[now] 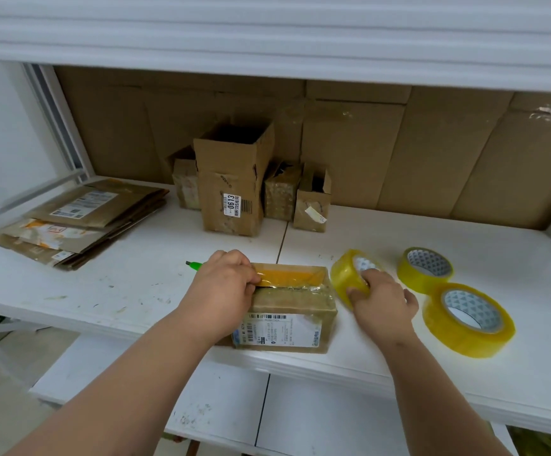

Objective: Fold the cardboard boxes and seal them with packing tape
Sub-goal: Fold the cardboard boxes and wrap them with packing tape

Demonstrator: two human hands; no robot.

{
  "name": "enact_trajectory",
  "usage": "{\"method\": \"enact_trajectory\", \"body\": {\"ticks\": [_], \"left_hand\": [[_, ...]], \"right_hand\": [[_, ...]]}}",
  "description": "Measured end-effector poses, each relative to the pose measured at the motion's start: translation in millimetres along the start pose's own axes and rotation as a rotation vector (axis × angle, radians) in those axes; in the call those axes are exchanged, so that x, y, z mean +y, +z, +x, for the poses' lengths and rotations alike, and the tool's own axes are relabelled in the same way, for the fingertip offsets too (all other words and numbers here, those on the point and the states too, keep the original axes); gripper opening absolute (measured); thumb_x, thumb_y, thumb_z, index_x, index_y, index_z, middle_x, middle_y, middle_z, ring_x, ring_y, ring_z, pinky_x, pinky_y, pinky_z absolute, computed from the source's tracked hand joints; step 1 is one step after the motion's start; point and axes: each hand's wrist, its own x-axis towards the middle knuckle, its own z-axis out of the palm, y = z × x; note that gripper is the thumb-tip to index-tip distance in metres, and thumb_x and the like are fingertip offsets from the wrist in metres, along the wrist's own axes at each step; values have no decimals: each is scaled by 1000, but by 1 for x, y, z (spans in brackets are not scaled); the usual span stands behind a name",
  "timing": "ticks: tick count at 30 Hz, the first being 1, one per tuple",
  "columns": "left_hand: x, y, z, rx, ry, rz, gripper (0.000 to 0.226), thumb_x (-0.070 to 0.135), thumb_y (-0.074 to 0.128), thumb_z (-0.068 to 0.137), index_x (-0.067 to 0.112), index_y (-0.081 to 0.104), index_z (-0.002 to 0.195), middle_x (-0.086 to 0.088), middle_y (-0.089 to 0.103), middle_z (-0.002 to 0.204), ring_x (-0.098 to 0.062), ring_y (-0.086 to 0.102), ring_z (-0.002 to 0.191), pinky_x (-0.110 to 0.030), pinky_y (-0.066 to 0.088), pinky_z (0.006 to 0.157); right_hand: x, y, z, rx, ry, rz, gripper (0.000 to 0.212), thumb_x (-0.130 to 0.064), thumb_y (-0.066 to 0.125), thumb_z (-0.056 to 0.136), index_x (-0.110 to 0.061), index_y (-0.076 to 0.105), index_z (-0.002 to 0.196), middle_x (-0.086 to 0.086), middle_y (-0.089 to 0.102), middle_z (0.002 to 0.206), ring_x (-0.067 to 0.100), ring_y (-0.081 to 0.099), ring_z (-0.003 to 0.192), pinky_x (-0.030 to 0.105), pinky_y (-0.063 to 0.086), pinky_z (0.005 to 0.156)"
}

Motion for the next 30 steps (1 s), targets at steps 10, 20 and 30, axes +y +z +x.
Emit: {"method": "enact_trajectory", "body": {"ticks": [10,20,30], "left_hand": [[1,-9,6,-91,-238,-194,17,24,63,94,40,69,95,16,62,106,-5,57,96,-18,43,78],[-5,-17,-16,-5,-241,-711,22,31,53,100,46,39,109,19,54,124,-5,61,109,-46,49,99],[0,-16,-16,46,-214,-586,14,24,61,96,33,54,87,12,58,116,-6,61,105,-42,53,92]], "right_hand": [[-66,-46,-36,-50,-461,527,26,-41,58,93,-54,39,106,-20,55,105,23,41,118,44,40,97],[-76,-12,-49,2,-690,119,25,-39,58,93,-34,57,118,-16,62,111,7,48,111,36,9,111],[-77,-11,-48,32,-722,58,28,-40,59,93,-34,58,120,-16,64,113,7,48,114,33,5,108]]}}
